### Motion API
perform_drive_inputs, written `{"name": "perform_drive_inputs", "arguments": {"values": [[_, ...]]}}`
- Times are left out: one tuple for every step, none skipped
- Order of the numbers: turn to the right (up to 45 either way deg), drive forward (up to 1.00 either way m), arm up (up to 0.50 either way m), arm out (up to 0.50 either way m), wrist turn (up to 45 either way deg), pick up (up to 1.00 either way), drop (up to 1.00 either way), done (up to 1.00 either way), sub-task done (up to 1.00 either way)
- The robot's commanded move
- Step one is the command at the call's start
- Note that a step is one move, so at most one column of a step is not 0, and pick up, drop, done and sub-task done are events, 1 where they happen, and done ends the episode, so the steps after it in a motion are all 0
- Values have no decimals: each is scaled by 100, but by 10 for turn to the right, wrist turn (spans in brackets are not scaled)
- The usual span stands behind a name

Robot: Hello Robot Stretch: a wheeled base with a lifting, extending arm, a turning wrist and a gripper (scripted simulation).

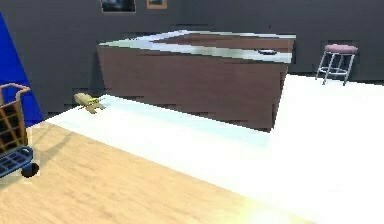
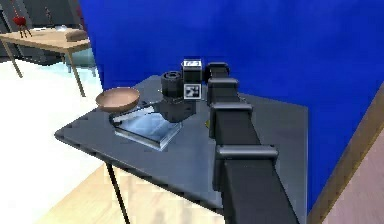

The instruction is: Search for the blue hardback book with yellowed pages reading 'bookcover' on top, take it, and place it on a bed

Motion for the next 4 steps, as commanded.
{"name": "perform_drive_inputs", "arguments": {"values": [[0,0,0,0,210,0,0,0,0],[0,0,-16,0,0,0,0,0,0],[0,0,0,0,0,100,0,0,0],[0,0,10,0,0,0,0,0,0]]}}
